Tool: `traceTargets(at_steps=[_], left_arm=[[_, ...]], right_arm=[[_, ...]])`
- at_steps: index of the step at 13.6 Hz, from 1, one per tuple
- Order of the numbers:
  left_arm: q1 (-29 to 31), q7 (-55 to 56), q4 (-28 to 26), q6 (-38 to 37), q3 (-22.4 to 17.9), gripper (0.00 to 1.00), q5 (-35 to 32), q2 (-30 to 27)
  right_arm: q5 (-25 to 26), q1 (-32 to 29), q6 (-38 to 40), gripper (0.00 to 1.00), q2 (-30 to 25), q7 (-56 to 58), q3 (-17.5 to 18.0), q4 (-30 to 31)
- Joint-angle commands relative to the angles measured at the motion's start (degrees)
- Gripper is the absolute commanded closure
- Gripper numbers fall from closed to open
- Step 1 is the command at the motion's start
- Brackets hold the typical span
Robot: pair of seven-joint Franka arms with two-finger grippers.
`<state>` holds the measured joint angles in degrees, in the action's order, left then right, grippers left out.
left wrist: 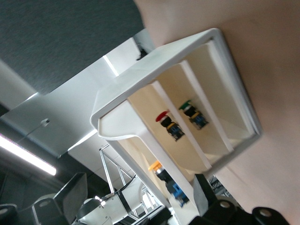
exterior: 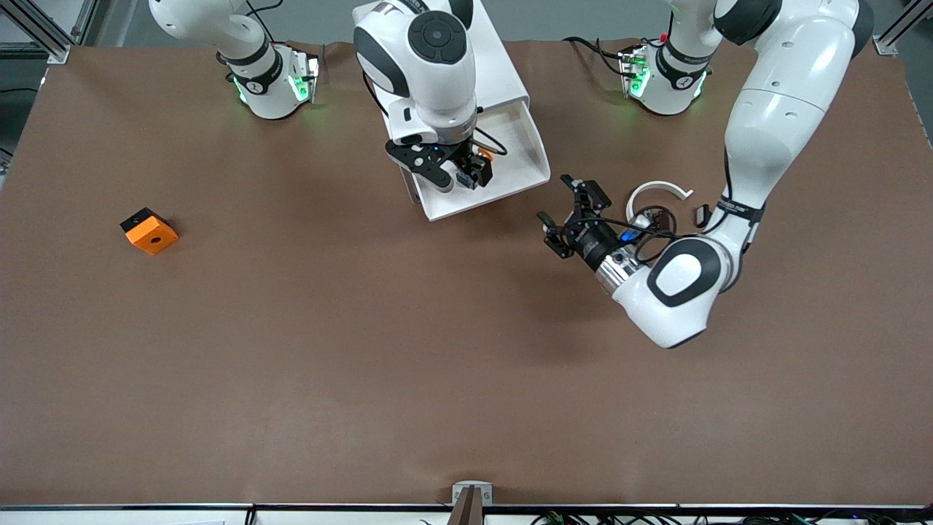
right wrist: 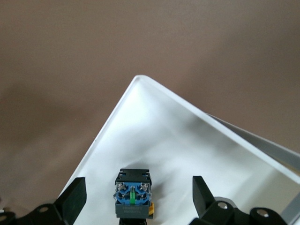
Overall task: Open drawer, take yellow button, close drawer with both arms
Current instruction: 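Lift the button out with the right gripper while the left gripper releases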
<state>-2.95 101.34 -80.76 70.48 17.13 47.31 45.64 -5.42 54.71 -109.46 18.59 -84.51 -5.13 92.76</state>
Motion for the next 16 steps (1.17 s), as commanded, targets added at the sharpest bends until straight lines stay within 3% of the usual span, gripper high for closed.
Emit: traceTargets(at_steps=[1, 6, 12, 15, 16], left_arm=[[-0.7, -5.9, 4.1, 1.2, -0.9, 0.0, -3.8, 0.8], [-0.5, -20.4, 7.9, 5.4, -1.0, 0.0, -13.0, -0.7], [-1.4, -30.9, 7.9, 12.8, 0.8, 0.0, -23.0, -2.7], [-2.8, -35.5, 7.6, 17.0, 1.0, 0.0, -26.6, -3.4], [-2.9, -36.1, 6.9, 18.7, 2.0, 0.0, -27.9, -4.1]], right_arm=[[1.0, 2.0, -0.1, 0.0, 1.7, -2.1, -0.8, -1.0], [2.3, 2.6, -0.2, 0.0, 3.4, -3.6, -0.8, -2.0], [2.4, 2.9, -1.6, 0.0, 3.8, -5.8, -0.8, -2.0], [2.3, 3.2, -1.4, 0.19, 3.8, -5.8, -0.7, -1.9], [2.2, 3.2, -1.3, 0.21, 3.8, -5.9, -0.7, -1.9]])
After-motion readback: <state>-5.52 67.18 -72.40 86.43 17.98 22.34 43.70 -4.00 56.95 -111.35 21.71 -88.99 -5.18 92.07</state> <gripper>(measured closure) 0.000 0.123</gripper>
